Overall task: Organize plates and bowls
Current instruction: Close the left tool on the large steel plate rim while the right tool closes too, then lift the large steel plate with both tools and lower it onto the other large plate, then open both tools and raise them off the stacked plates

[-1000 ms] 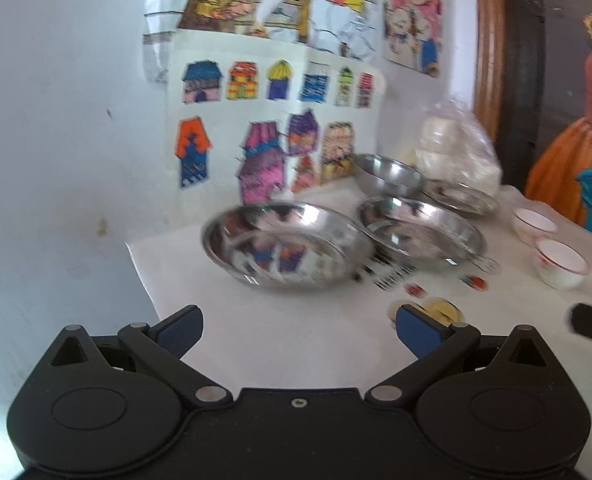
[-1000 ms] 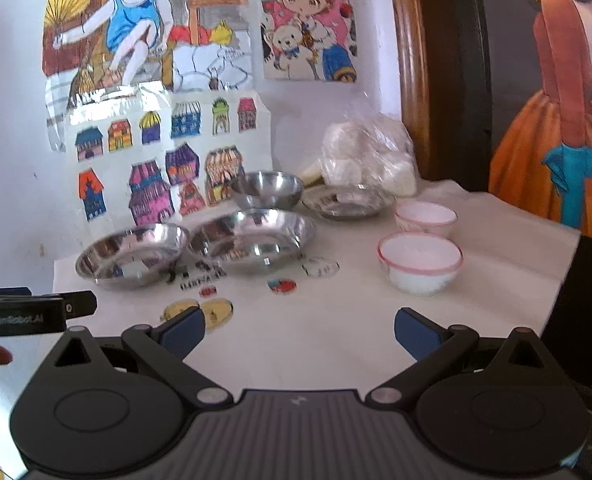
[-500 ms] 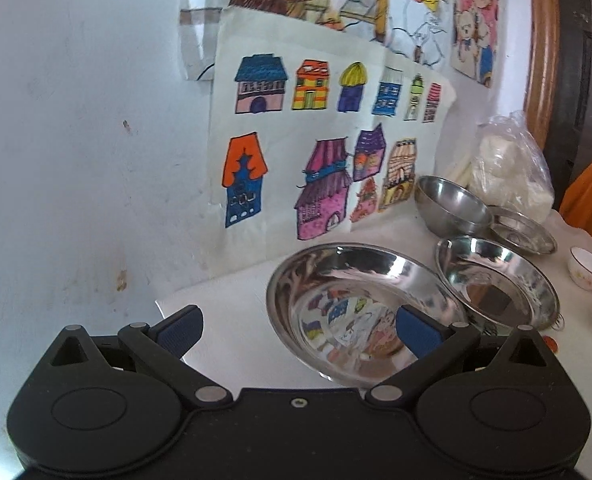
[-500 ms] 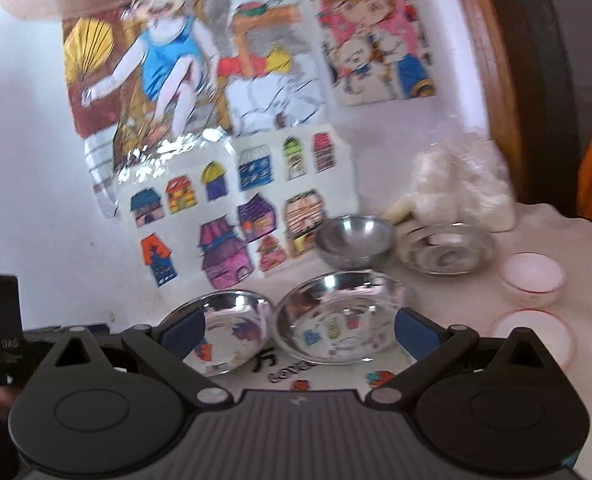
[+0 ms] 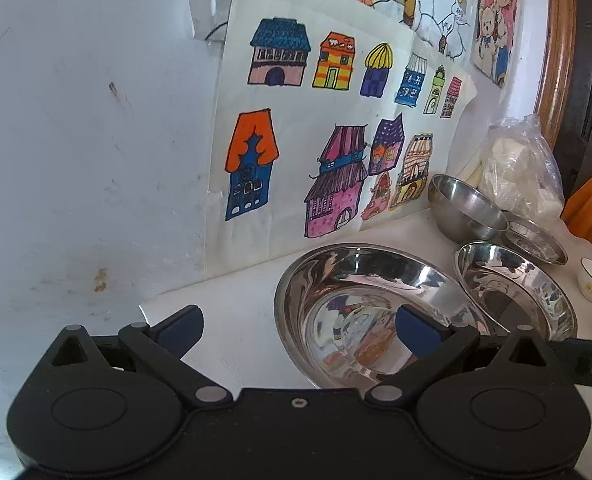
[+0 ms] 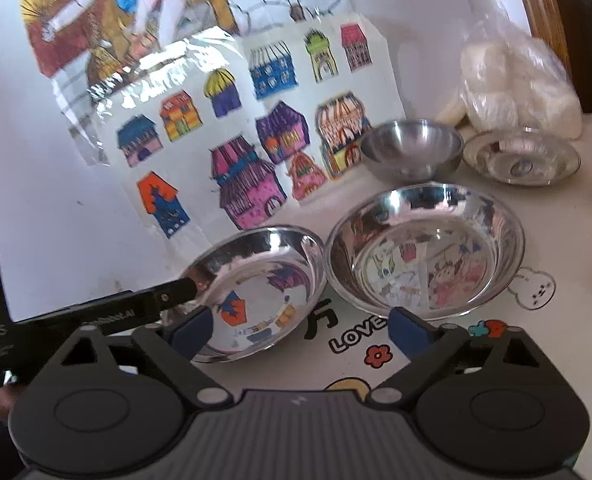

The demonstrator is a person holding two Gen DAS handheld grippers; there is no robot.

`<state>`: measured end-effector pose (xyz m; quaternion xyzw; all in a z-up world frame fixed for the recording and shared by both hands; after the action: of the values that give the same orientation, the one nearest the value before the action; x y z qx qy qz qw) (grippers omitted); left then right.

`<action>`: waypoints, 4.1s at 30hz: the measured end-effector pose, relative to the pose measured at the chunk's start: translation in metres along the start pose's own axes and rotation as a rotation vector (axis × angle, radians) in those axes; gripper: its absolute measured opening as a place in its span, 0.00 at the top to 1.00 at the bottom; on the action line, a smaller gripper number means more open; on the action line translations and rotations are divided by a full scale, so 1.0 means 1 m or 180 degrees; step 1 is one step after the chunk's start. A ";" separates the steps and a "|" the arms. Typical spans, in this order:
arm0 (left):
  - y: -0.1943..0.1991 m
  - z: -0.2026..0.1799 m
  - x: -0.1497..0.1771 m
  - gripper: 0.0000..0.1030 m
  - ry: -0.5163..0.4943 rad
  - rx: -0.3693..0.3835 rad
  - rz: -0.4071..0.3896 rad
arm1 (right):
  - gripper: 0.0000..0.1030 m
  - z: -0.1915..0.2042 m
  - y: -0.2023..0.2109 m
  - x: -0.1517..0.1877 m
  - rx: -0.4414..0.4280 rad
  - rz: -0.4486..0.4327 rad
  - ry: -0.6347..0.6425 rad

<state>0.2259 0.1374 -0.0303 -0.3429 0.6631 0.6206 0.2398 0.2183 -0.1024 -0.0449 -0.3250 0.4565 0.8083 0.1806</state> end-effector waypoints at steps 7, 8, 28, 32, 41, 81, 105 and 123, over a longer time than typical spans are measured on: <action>-0.008 0.005 -0.001 0.23 0.0093 0.0158 0.0026 | 0.42 -0.001 -0.025 0.004 -0.0048 0.0128 -0.0092; -0.009 0.005 -0.001 0.31 0.0110 0.0194 0.0036 | 0.46 -0.001 -0.028 0.004 -0.0056 0.0143 -0.0103; -0.018 0.013 0.007 0.88 0.0295 0.0229 0.0110 | 0.76 0.006 -0.052 0.007 0.0140 0.0079 -0.0057; -0.008 0.013 0.011 0.88 0.0308 0.0200 0.0106 | 0.76 0.007 -0.049 0.010 0.0114 0.0118 -0.0062; 0.025 0.015 0.013 0.88 0.0270 0.0089 -0.0031 | 0.77 0.023 -0.032 0.015 -0.0016 0.0069 0.0000; -0.056 -0.133 -0.022 0.87 -0.0195 0.0424 -0.0022 | 0.77 -0.100 0.006 -0.016 0.0816 -0.0527 -0.0321; -0.071 -0.145 -0.015 0.86 -0.0353 0.0343 0.0206 | 0.63 -0.096 0.003 -0.018 0.1068 -0.0432 -0.0096; -0.027 -0.142 -0.018 0.41 -0.0286 0.0357 -0.0025 | 0.40 -0.079 0.043 -0.020 0.1023 -0.0653 -0.0069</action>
<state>0.2732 0.0005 -0.0191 -0.3033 0.6841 0.5964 0.2905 0.2362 -0.1922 -0.0344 -0.3281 0.5422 0.7058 0.3165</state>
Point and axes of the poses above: each gripper's, at about its wrist camera, not at the fingertips, and y roughly against the way its jaws point, z to its left, x to its underside, the point moved 7 cm from there along -y, roughly the way its jaws point, and after that the axes turned 9 degrees about z, right-handed, at the moved point
